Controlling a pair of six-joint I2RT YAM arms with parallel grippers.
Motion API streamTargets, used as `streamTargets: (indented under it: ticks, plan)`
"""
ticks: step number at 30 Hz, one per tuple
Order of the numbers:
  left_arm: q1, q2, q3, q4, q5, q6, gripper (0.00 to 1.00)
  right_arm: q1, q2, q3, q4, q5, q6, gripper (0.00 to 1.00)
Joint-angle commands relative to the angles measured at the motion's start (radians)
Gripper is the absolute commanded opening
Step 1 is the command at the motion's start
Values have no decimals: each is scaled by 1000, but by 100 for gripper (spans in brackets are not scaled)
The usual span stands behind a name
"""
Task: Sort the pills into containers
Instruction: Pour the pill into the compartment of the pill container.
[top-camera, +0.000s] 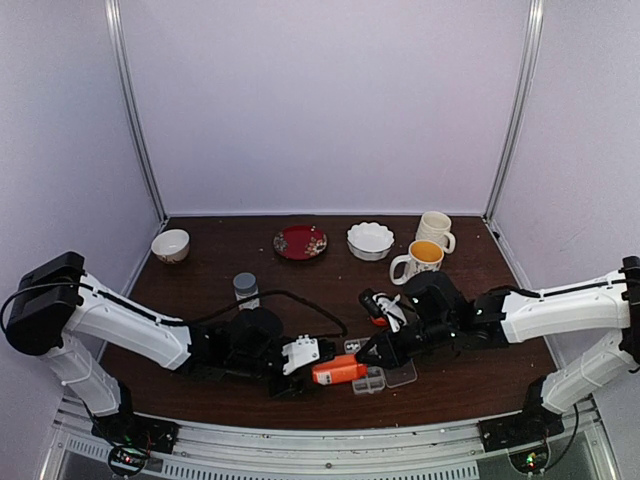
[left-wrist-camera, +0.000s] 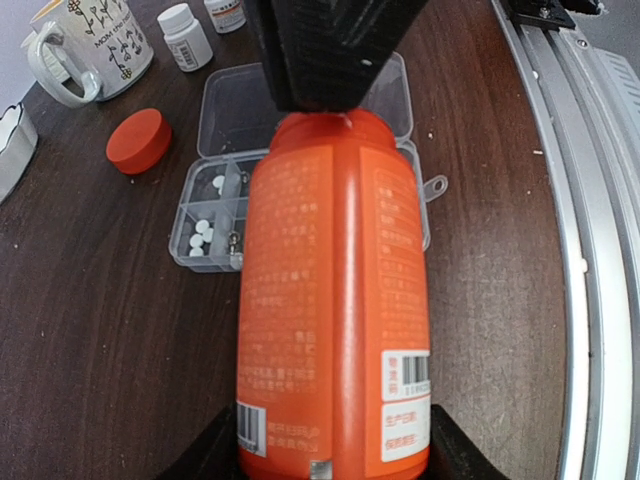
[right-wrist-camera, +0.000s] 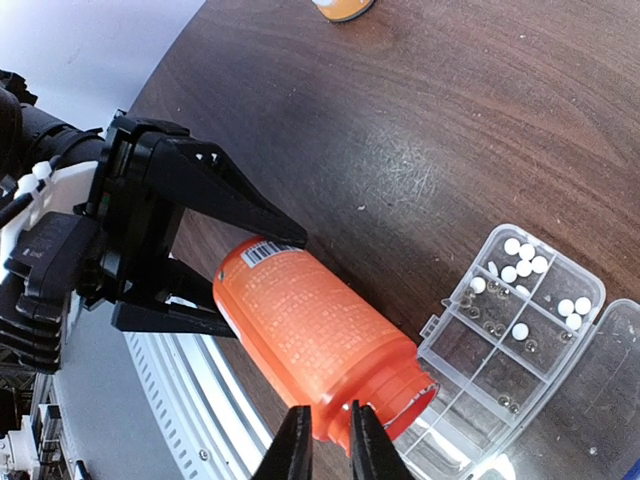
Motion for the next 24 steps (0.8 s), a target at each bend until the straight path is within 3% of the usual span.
streamTargets:
  ticks: [1, 3, 7, 10, 15, 19, 24]
  plan:
    - [-7, -33, 39, -9, -13, 6, 0, 7, 31, 46, -66, 40, -27, 10]
    - [-7, -32, 47, -20, -11, 7, 0, 8, 45, 67, -85, 23, -41, 6]
    - [-7, -32, 55, -33, -18, 12, 0, 9, -30, 8, 3, 53, -10, 6]
    - [-7, -32, 57, -33, -17, 13, 0, 9, 21, 70, -120, 59, -60, 0]
    - [-7, -29, 65, -41, -14, 16, 0, 9, -30, 34, -45, 56, -34, 0]
    - [-6, -27, 68, -45, -14, 18, 0, 9, 53, 102, -166, 45, -76, 0]
    - [-7, -29, 70, -55, -11, 19, 0, 9, -17, 95, -87, 43, -50, 0]
